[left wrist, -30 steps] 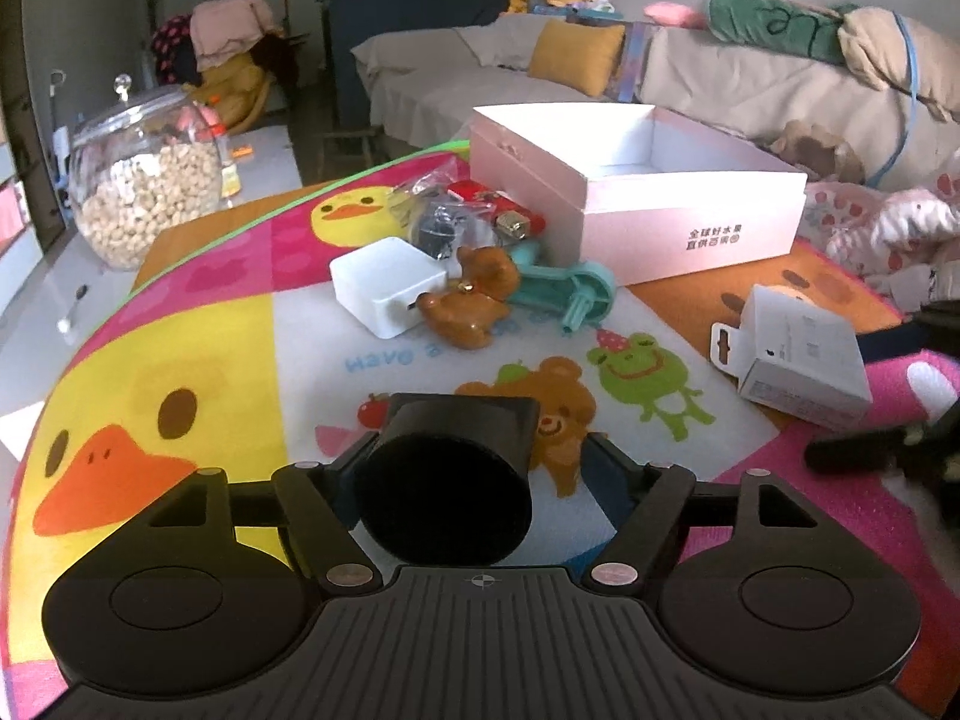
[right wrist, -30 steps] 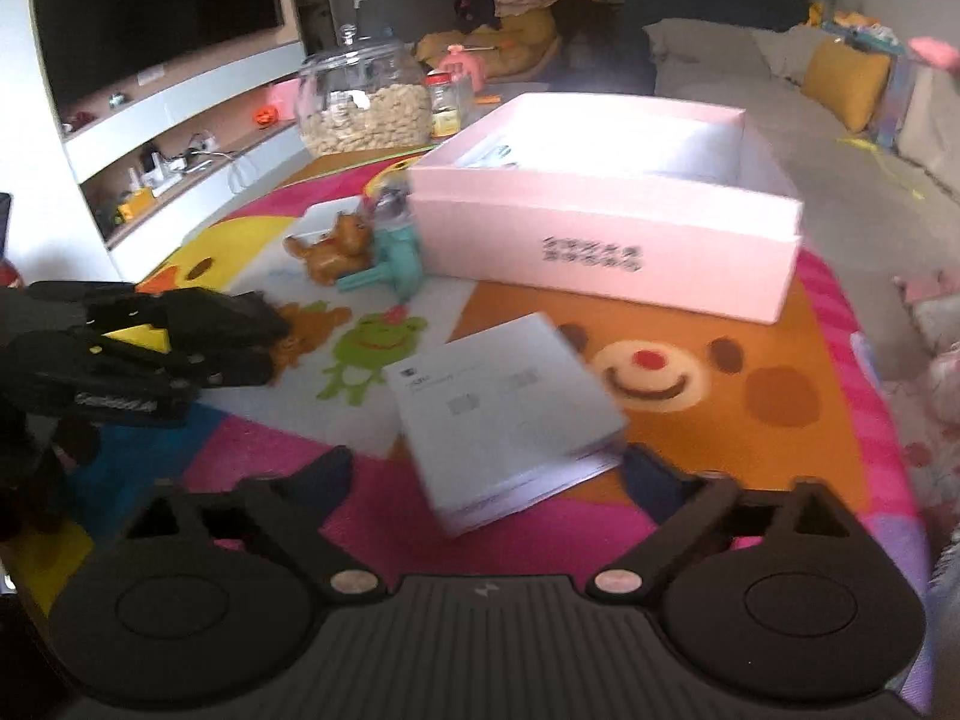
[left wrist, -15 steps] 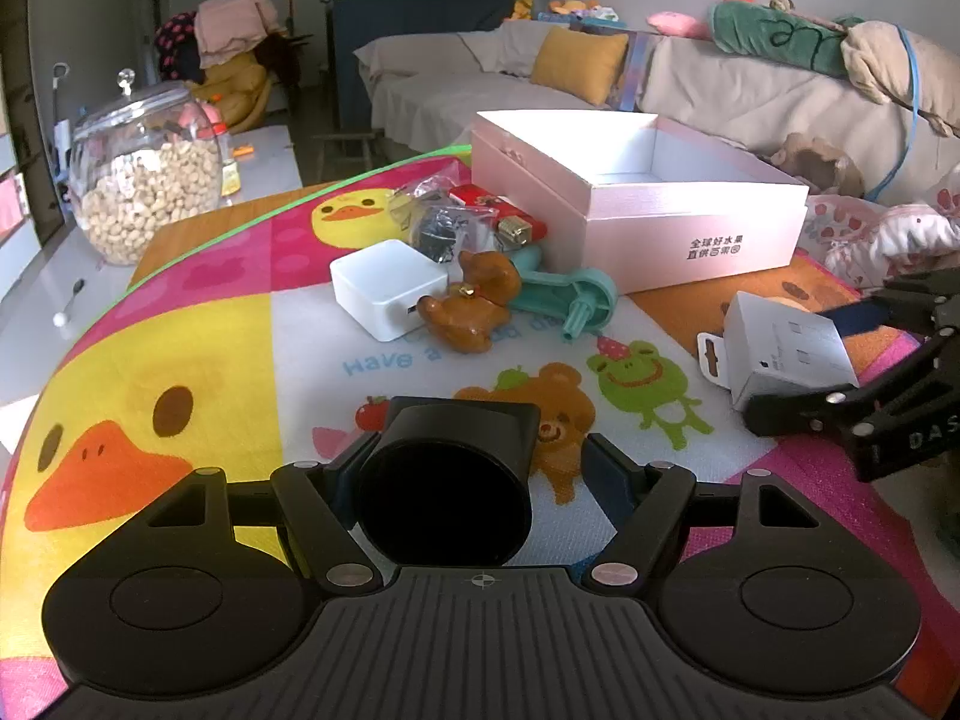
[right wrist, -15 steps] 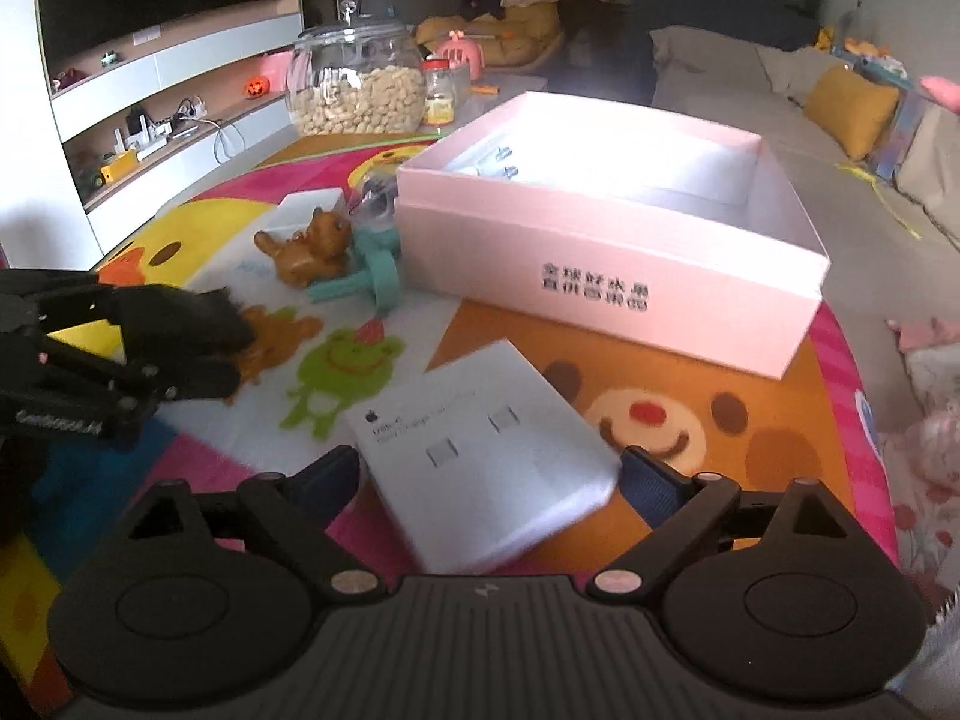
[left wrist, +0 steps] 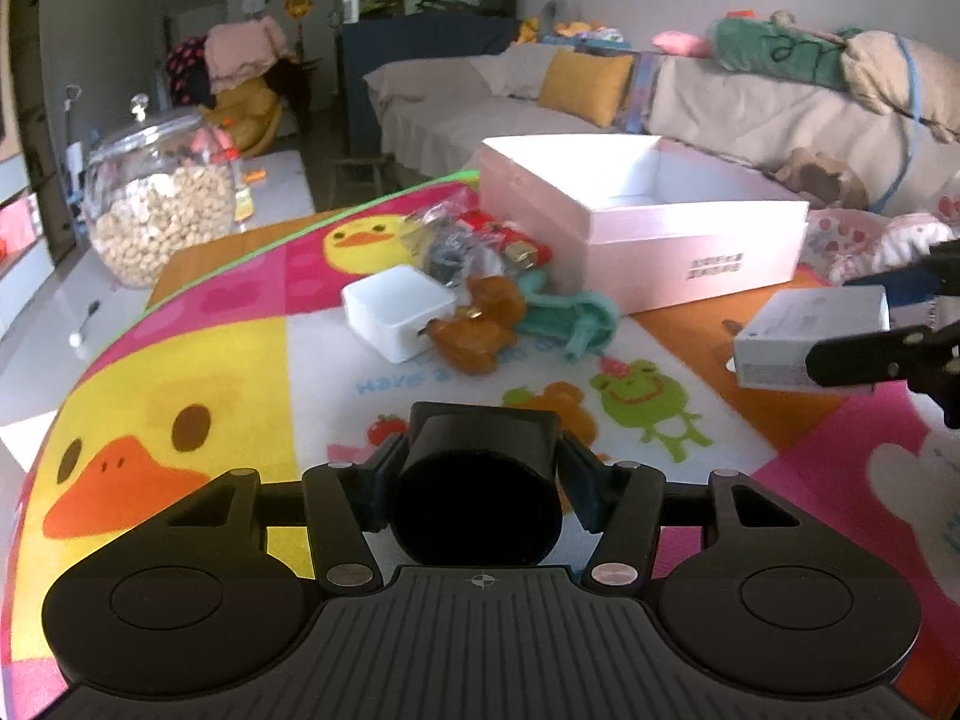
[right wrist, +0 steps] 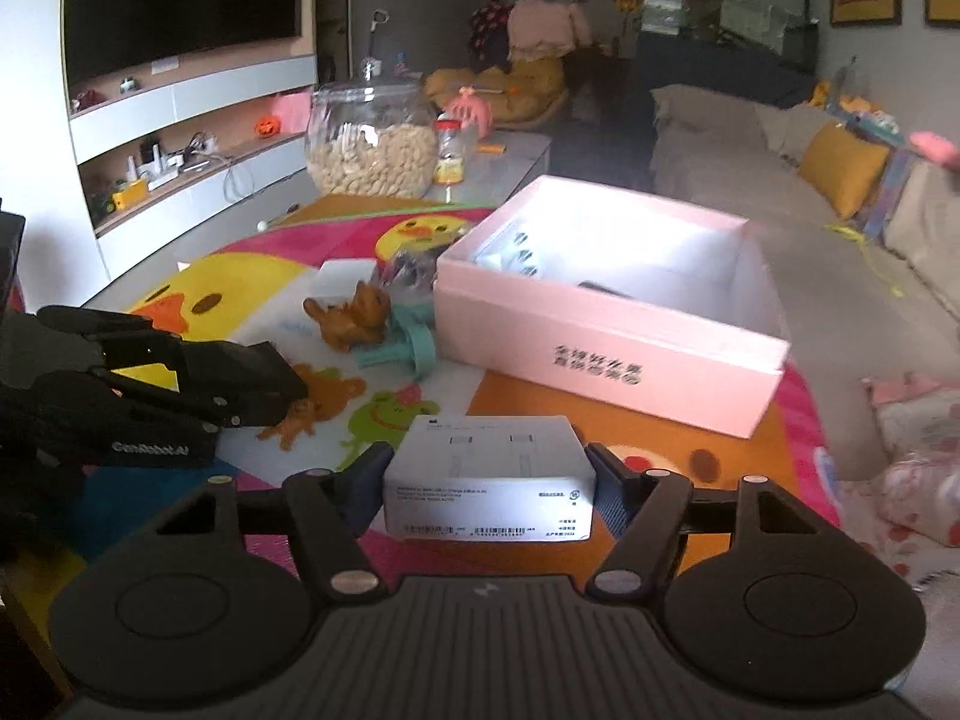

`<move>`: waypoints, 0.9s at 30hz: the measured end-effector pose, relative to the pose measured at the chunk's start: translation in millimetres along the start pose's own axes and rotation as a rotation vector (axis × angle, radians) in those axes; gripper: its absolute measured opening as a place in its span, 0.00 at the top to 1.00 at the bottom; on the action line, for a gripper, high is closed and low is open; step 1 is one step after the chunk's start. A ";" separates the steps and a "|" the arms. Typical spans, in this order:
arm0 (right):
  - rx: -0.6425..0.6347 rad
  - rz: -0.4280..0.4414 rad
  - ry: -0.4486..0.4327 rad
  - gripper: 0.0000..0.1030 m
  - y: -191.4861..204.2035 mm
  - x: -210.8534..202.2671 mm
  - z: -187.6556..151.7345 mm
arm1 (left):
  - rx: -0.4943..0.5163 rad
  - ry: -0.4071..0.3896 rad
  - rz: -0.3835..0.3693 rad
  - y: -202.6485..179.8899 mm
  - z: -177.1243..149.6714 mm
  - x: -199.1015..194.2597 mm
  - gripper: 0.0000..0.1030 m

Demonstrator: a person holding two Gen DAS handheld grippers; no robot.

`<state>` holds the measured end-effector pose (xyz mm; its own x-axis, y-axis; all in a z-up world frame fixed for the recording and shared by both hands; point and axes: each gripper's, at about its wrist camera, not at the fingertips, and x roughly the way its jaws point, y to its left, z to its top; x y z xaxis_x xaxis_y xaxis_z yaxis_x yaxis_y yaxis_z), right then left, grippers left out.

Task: Organize rigid objects

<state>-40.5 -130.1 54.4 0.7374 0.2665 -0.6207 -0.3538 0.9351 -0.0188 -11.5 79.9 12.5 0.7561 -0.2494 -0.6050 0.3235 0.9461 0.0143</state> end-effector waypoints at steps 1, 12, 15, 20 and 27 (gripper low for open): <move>-0.002 -0.005 -0.009 0.33 0.2 -4.7 0.4 | 0.000 -0.005 -0.021 -0.8 0.7 -2.9 0.42; -0.012 -0.091 -0.133 0.33 -6.6 -51.2 3.4 | 0.068 -0.155 -0.202 -29.7 56.7 -54.4 0.42; -0.004 -0.134 -0.158 0.33 -15.8 -59.7 2.6 | 0.063 -0.224 -0.237 -39.4 107.0 -48.0 0.42; 0.044 -0.193 -0.168 0.33 -35.8 -59.0 2.3 | -0.050 -0.247 -0.255 -47.5 185.9 18.3 0.42; 0.132 -0.261 -0.181 0.33 -60.3 -56.2 8.8 | -0.236 -0.238 -0.267 -7.2 171.2 55.5 0.42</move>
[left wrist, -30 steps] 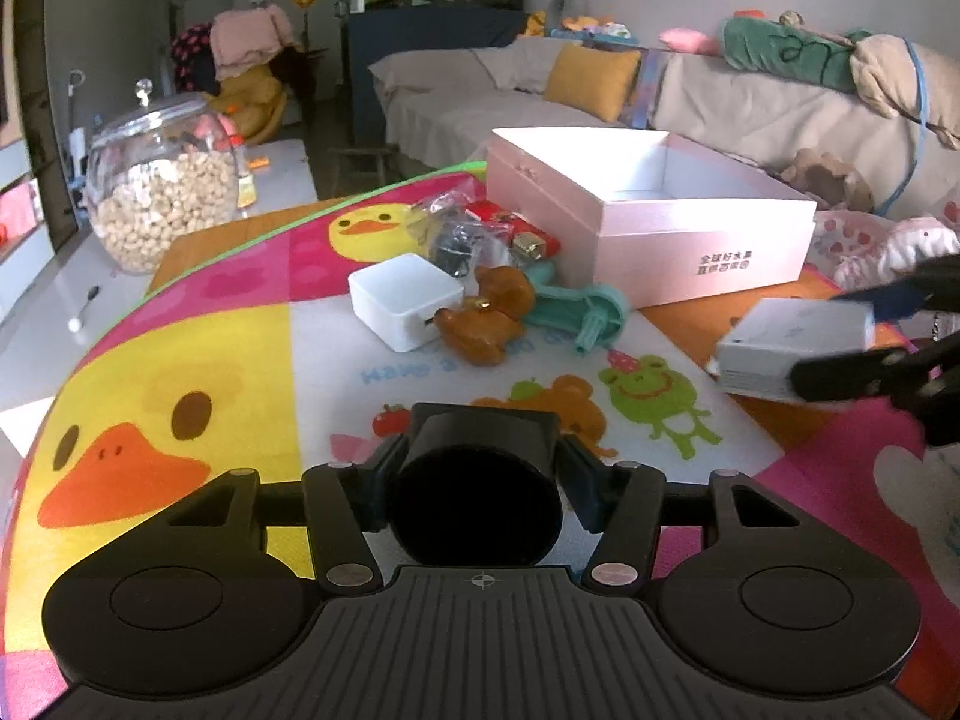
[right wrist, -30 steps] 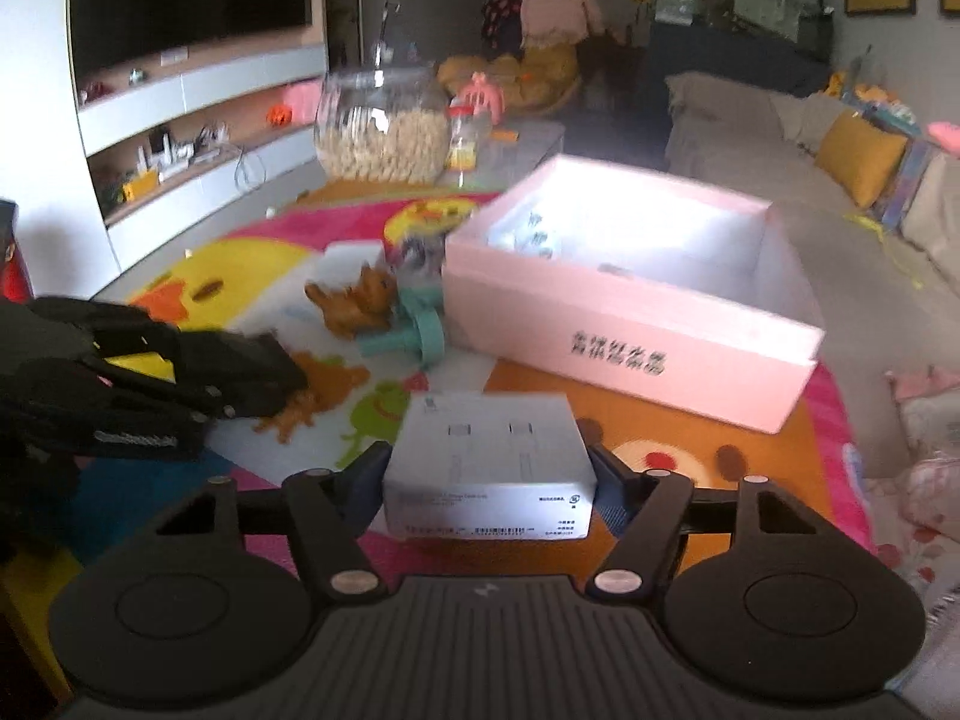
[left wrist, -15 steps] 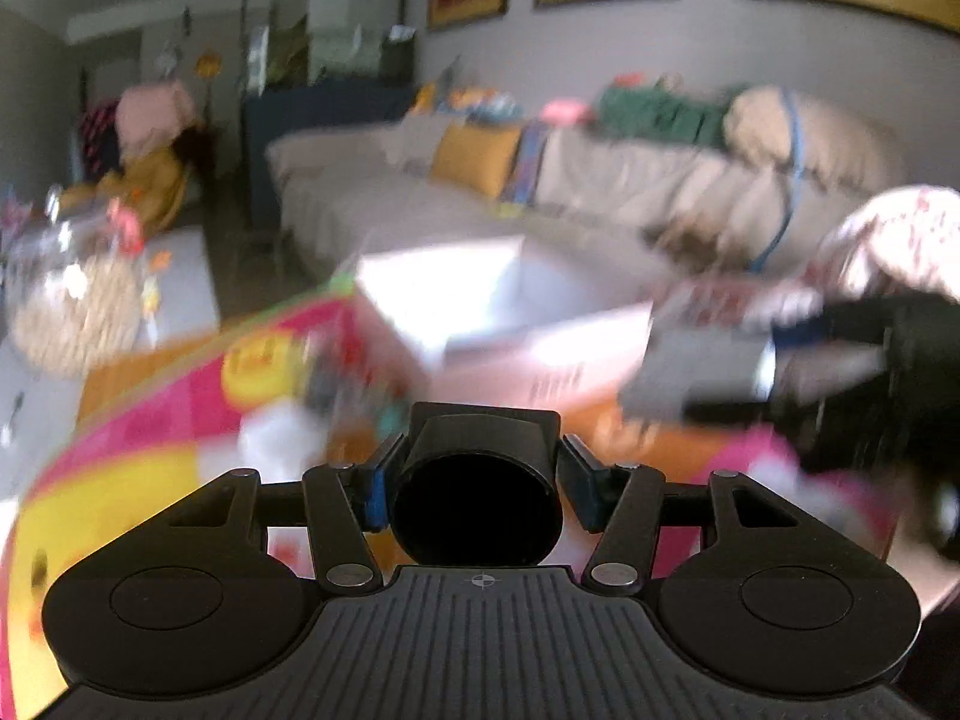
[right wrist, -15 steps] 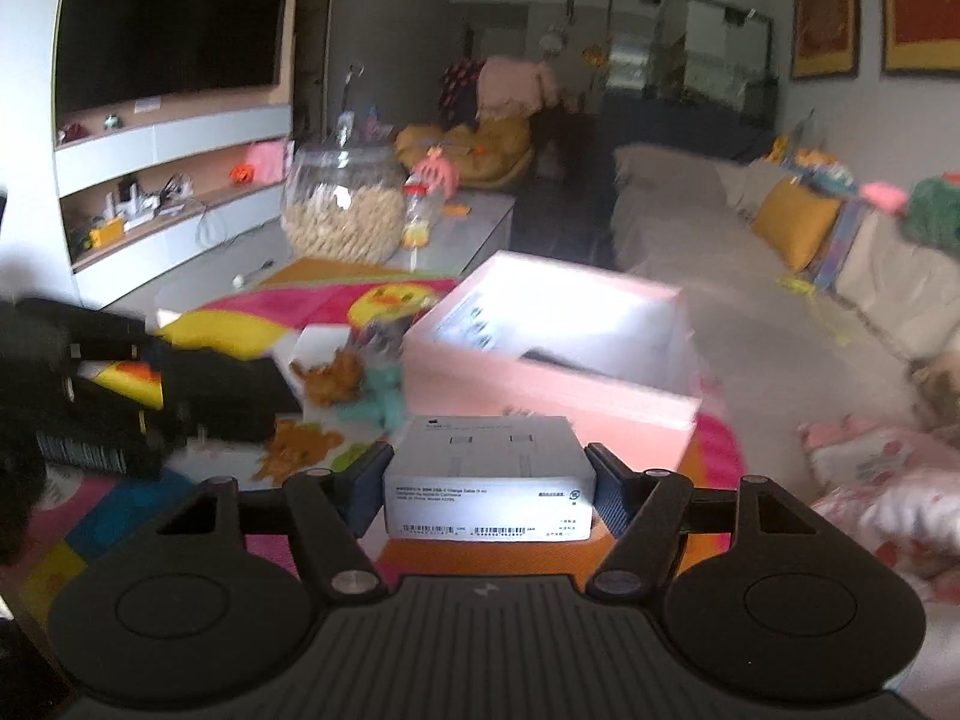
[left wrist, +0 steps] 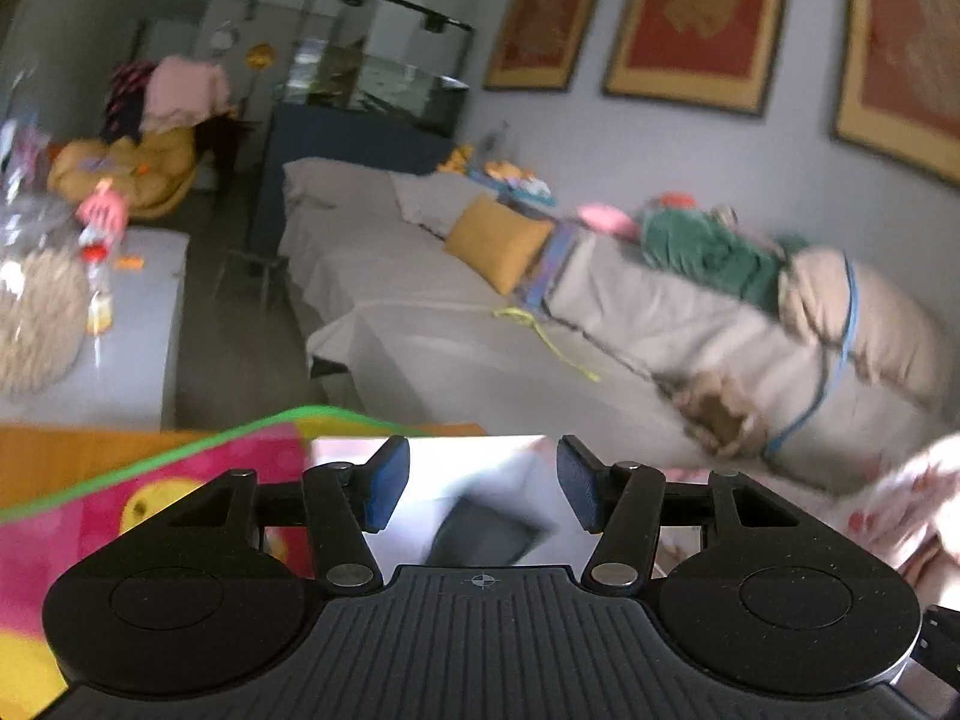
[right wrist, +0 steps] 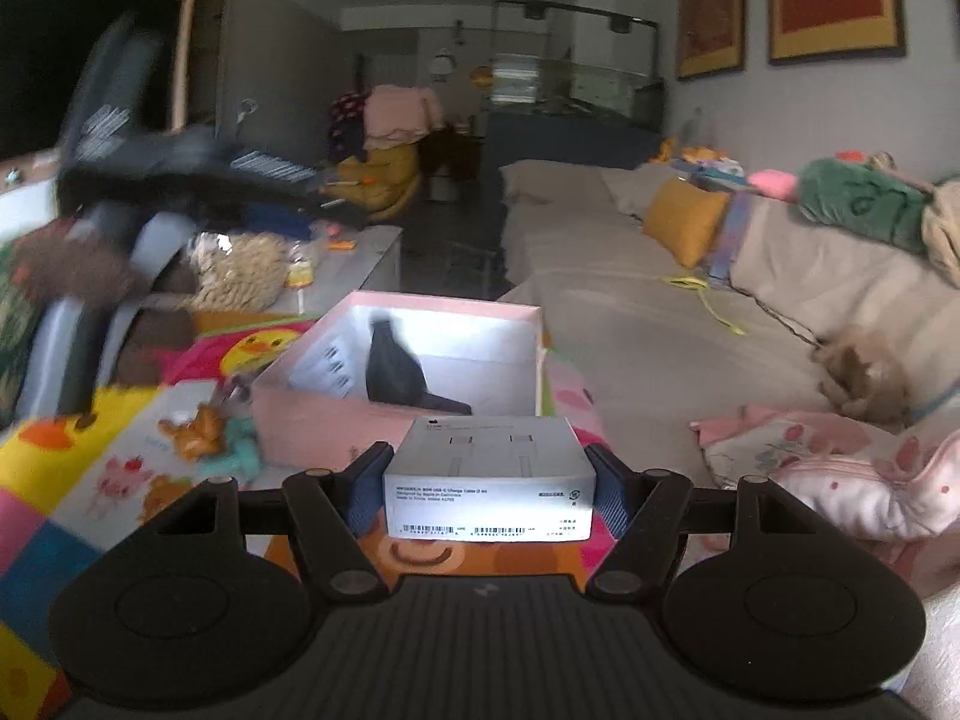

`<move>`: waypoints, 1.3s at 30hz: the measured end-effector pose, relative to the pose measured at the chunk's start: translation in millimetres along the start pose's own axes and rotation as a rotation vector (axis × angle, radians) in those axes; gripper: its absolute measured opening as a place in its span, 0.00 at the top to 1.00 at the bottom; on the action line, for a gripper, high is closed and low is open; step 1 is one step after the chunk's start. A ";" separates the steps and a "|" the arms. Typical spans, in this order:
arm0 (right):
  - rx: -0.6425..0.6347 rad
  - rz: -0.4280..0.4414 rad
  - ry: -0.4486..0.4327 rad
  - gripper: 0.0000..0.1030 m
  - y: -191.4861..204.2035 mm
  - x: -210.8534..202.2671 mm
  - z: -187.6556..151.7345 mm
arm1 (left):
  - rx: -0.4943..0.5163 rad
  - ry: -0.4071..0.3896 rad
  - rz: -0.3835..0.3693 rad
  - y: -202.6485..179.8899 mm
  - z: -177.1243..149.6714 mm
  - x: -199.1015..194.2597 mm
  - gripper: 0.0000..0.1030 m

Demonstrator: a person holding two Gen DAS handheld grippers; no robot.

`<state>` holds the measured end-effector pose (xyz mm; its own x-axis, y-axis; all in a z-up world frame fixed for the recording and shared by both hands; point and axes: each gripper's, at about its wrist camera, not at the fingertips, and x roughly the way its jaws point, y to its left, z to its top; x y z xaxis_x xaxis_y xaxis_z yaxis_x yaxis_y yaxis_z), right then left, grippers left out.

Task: Organize rigid objects

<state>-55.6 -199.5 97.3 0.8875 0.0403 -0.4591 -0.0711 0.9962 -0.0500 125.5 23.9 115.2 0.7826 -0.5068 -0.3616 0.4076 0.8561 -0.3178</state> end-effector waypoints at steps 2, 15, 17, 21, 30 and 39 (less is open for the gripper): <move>0.045 0.006 -0.007 0.33 -3.8 5.5 10.7 | -0.061 -0.021 0.024 24.1 -5.7 -19.1 0.43; 0.133 0.055 -0.078 0.24 13.6 97.4 116.8 | -0.231 0.012 0.265 128.7 -67.2 -100.7 0.43; 0.121 0.084 -0.051 0.24 18.0 94.1 96.5 | -0.222 0.053 0.235 130.8 -72.9 -98.8 0.43; 0.053 0.151 0.020 0.24 28.4 86.5 44.4 | -0.138 0.119 0.162 112.0 -80.7 -89.4 0.43; 0.078 0.165 0.090 0.24 33.3 94.0 -16.8 | -0.062 0.201 0.123 65.9 -92.9 -49.2 0.50; 0.017 0.227 0.148 0.24 52.9 92.9 -21.5 | 0.025 0.245 0.185 58.1 -95.0 -32.8 0.72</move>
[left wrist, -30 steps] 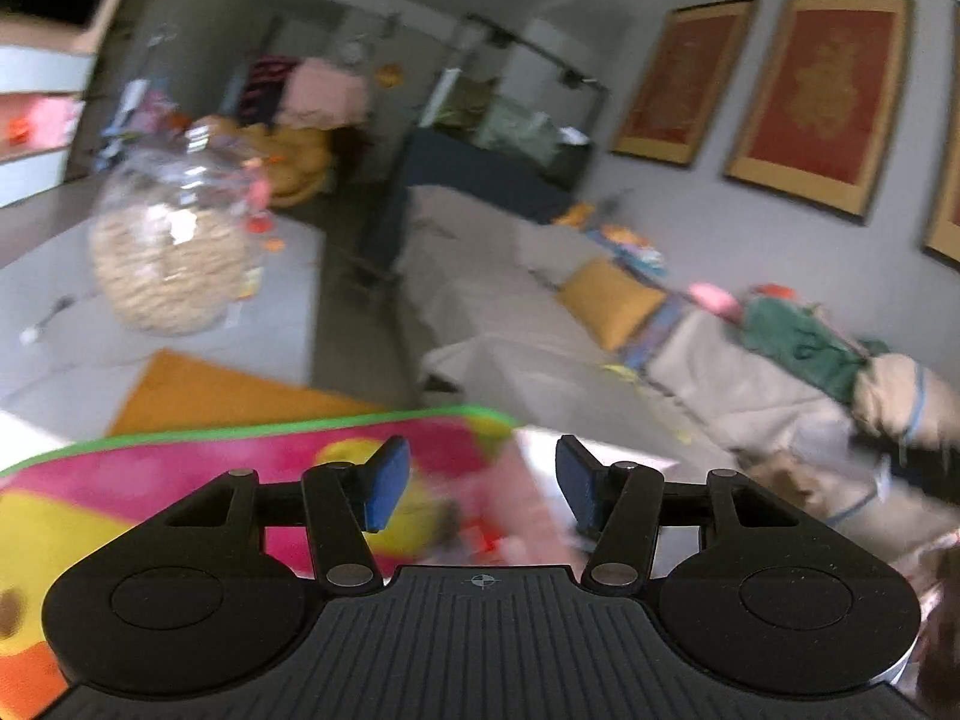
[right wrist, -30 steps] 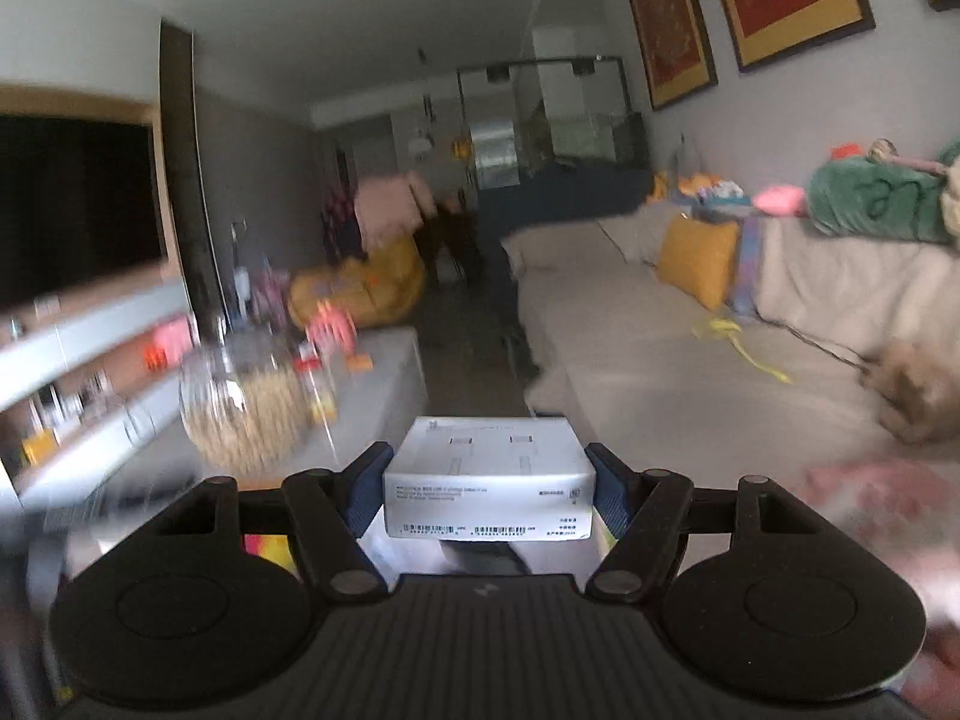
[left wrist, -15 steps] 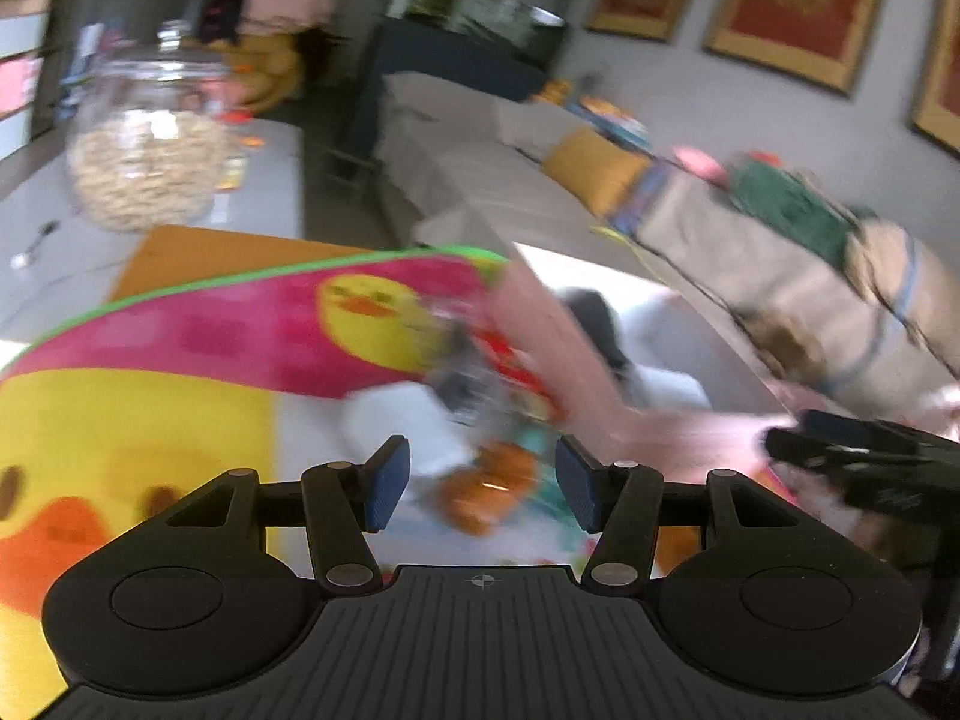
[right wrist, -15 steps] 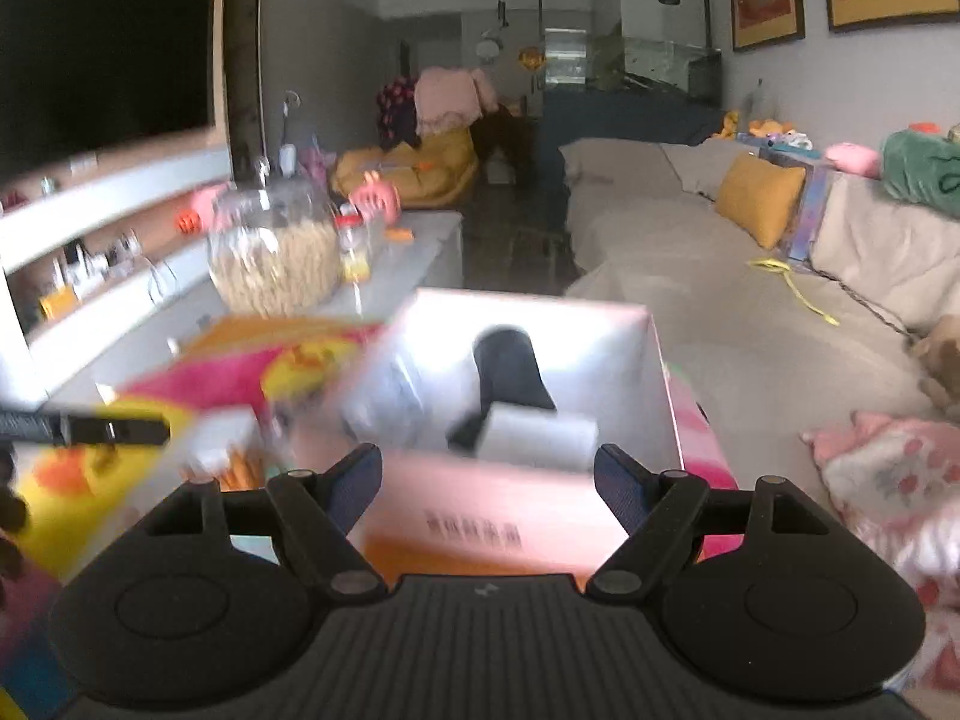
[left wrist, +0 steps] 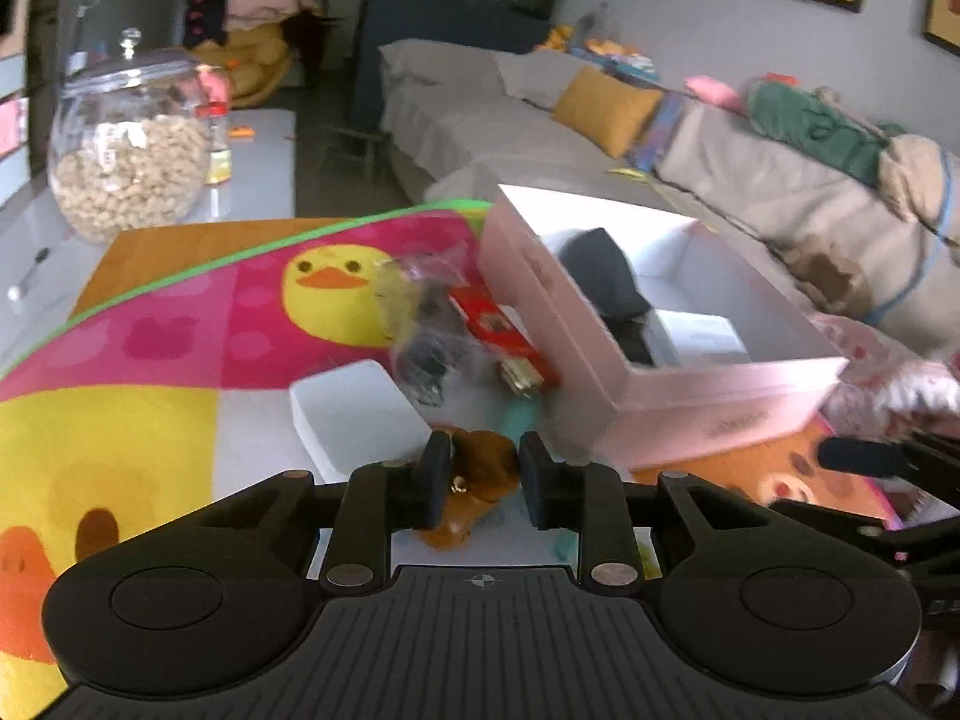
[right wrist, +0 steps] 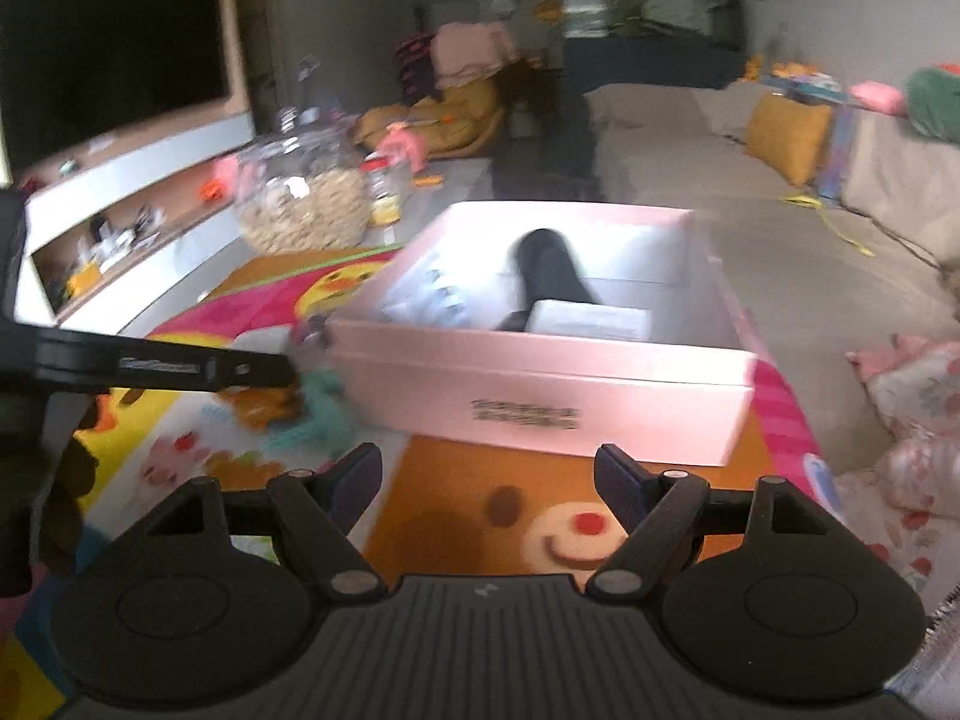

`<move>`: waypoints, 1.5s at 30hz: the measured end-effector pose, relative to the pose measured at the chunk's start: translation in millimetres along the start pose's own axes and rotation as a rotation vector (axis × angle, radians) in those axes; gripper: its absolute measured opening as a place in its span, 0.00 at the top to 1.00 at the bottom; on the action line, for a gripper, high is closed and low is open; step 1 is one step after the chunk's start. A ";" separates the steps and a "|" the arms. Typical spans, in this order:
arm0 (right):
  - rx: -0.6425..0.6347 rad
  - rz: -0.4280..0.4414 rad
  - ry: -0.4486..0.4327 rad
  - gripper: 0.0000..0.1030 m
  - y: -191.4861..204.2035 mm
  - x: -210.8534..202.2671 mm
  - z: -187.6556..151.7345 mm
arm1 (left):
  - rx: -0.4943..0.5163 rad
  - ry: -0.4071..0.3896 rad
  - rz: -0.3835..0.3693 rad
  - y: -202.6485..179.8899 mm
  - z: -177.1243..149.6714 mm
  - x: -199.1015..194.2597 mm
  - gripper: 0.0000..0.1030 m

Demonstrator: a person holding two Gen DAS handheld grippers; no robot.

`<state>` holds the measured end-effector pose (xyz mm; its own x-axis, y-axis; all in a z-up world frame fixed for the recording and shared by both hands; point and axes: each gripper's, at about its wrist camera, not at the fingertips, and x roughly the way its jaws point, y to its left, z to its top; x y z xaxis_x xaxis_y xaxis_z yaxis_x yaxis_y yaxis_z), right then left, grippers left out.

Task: Organize rigid objects

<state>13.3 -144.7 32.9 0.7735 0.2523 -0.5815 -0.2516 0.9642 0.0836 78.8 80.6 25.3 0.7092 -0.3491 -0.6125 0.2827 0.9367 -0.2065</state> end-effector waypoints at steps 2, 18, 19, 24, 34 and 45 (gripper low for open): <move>-0.016 0.034 0.017 0.24 12.1 1.3 4.1 | 0.012 0.004 -0.014 5.4 -7.8 -9.9 0.72; -0.098 0.115 0.190 0.56 78.2 58.4 23.3 | -0.269 -0.092 0.054 79.0 -38.8 -71.3 0.72; -0.110 0.132 0.187 0.56 75.9 50.6 19.7 | -0.274 -0.099 0.045 78.9 -39.2 -73.6 0.72; -0.187 0.098 0.177 0.57 57.6 8.0 -11.3 | -0.284 -0.163 0.012 76.6 -37.0 -89.2 0.72; -0.012 -0.115 0.065 0.42 -8.9 -18.0 -21.3 | -0.299 -0.150 0.048 81.8 -37.5 -105.6 0.72; 0.057 0.024 0.064 0.34 -18.3 -15.3 -30.5 | -0.241 -0.068 0.009 57.3 -40.5 -72.0 0.70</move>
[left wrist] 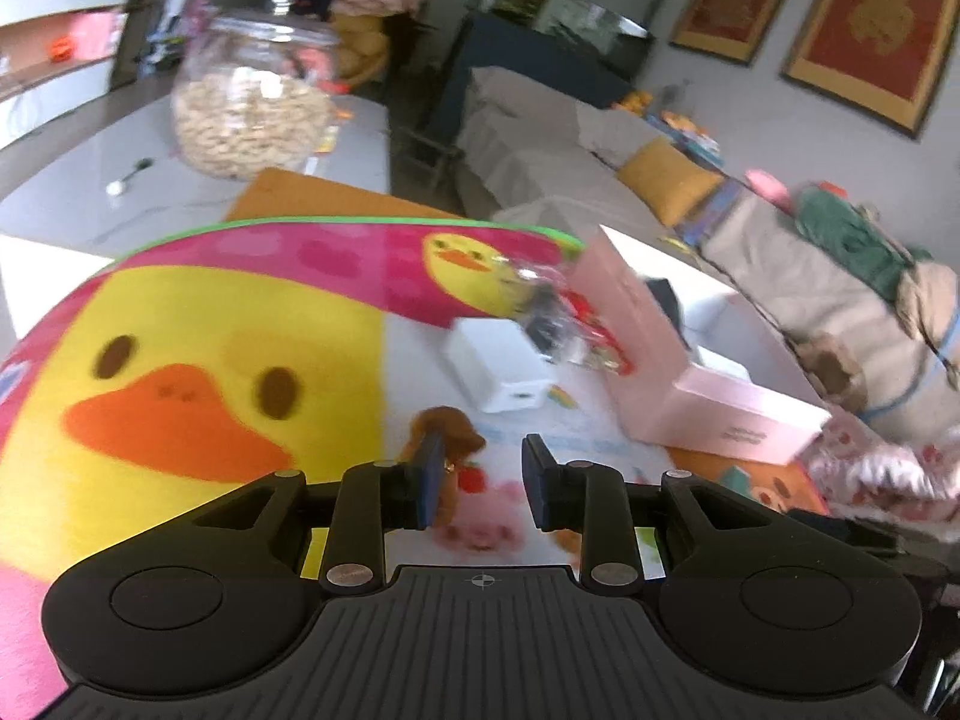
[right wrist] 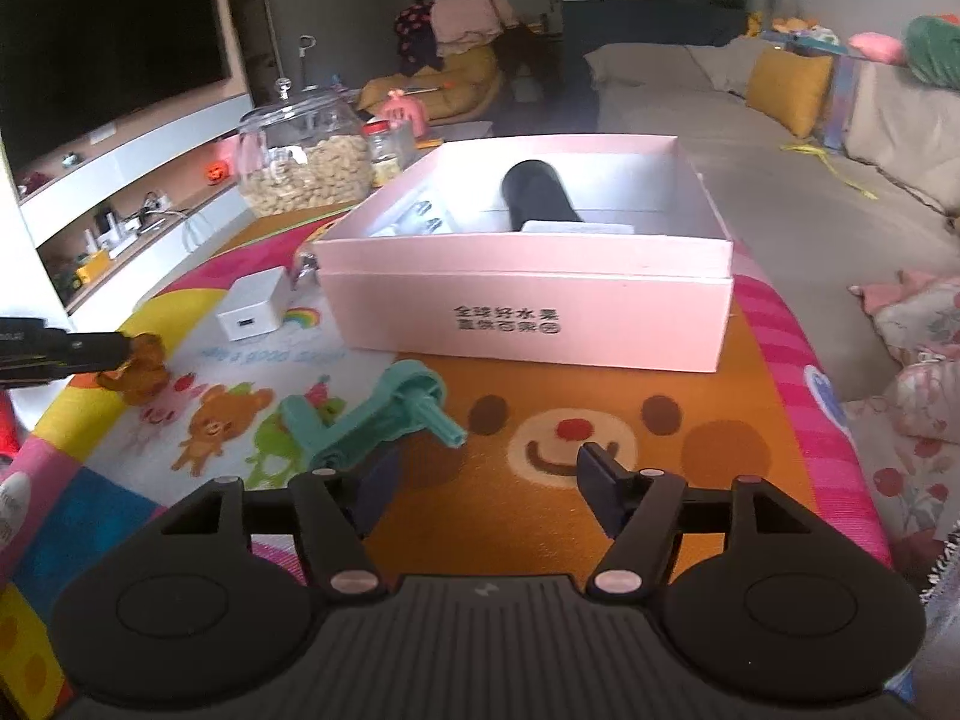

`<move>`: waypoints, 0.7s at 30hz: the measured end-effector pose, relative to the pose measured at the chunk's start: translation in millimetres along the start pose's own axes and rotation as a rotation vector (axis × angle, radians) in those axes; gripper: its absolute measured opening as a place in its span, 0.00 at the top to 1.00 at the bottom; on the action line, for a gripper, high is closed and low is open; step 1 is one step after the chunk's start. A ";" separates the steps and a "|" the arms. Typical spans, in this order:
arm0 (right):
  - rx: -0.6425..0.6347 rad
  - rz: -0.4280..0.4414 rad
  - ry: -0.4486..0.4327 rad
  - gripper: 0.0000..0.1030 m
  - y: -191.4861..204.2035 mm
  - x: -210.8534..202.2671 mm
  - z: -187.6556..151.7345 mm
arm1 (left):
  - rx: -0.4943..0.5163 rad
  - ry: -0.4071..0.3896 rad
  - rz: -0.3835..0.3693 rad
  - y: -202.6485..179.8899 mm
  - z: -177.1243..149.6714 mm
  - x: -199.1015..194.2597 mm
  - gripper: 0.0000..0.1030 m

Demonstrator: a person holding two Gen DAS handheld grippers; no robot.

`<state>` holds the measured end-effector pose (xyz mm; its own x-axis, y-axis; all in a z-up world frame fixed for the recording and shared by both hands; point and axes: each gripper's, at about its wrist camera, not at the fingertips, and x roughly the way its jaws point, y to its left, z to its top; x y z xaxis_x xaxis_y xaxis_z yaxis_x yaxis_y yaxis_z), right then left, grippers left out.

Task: Organize rigid objects

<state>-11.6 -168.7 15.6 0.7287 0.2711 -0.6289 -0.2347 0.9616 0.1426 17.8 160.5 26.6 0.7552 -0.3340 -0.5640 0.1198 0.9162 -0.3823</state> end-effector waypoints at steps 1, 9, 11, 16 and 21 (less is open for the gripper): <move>-0.002 0.001 0.002 0.33 1.3 0.8 1.2 | 0.009 0.007 -0.020 -4.7 0.1 2.6 0.70; -0.022 -0.003 0.013 0.29 6.5 3.9 0.5 | 0.177 0.050 -0.021 -32.0 -14.2 13.4 0.70; -0.028 -0.006 0.015 0.29 7.8 4.4 0.4 | 0.193 0.064 -0.027 -34.4 -16.0 14.0 0.70; -0.038 -0.013 0.018 0.28 9.3 5.5 -0.1 | 0.197 0.120 -0.040 -36.2 -22.9 24.8 0.70; -0.042 -0.014 0.020 0.27 10.0 6.2 -0.3 | 0.225 0.126 -0.052 -41.1 -28.2 26.7 0.69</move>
<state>-9.6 -157.3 12.9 0.7193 0.2563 -0.6457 -0.2519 0.9624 0.1014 14.9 107.7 6.6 0.6596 -0.3943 -0.6399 0.3075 0.9184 -0.2490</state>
